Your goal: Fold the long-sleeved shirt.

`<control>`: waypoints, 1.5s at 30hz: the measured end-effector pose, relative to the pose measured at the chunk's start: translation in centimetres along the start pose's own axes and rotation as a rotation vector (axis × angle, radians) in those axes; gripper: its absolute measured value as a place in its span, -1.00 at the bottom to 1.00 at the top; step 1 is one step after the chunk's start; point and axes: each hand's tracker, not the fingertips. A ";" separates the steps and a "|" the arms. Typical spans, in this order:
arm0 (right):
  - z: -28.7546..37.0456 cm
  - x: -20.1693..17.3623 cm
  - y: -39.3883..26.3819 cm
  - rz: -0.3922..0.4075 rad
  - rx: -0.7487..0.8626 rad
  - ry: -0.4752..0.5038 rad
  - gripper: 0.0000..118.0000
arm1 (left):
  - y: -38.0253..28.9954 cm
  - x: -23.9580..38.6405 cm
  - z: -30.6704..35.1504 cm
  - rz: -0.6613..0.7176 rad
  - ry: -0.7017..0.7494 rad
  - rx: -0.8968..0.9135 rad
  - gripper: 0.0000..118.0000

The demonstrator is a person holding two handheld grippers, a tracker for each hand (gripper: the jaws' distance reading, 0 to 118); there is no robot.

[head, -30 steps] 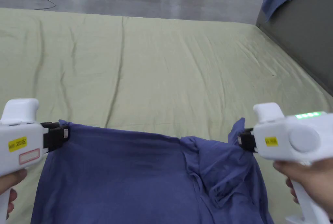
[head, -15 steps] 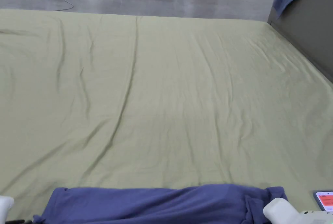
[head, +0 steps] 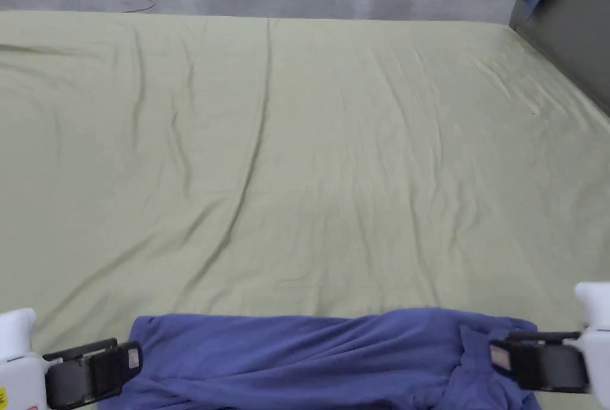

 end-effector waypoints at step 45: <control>-3.2 -8.9 -2.3 -0.325 -0.050 0.546 -1.00 | 0.9 -6.2 -13.3 0.483 -0.587 -0.347 -0.89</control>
